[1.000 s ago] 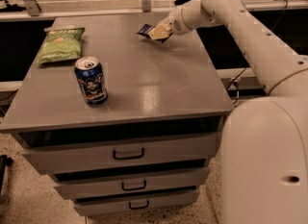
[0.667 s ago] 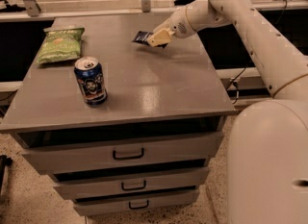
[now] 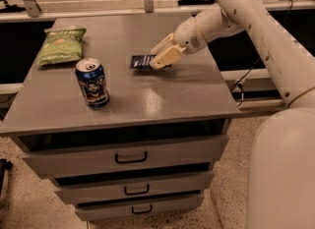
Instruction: Move rxbar blueberry near pepsi can
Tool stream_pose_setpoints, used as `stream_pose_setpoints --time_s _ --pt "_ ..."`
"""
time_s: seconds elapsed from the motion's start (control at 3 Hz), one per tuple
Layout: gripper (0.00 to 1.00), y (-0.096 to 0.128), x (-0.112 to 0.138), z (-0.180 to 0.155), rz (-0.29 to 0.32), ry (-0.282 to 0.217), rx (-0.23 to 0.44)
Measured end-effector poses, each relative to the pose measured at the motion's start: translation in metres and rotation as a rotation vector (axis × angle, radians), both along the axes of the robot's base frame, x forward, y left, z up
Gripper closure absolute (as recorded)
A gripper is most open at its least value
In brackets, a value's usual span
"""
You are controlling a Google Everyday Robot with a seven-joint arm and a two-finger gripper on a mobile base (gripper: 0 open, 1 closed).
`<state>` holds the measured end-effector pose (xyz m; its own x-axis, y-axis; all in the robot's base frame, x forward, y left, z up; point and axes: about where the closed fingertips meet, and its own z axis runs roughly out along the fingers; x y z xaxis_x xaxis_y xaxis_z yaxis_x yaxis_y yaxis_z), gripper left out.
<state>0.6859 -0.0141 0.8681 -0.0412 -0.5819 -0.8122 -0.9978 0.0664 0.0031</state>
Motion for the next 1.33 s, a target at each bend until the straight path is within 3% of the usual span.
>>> stream_pose_setpoints --time_s 0.33,0.67,1.0,1.33 --pt "1.00 0.013 -0.034 0.001 0.136 0.029 0.010" --pt "1.00 0.026 -0.055 0.002 0.228 0.044 0.025" --pt "0.86 0.041 -0.071 0.000 0.287 0.069 0.040" --pt "0.63 0.055 -0.081 -0.002 0.324 0.089 0.058"
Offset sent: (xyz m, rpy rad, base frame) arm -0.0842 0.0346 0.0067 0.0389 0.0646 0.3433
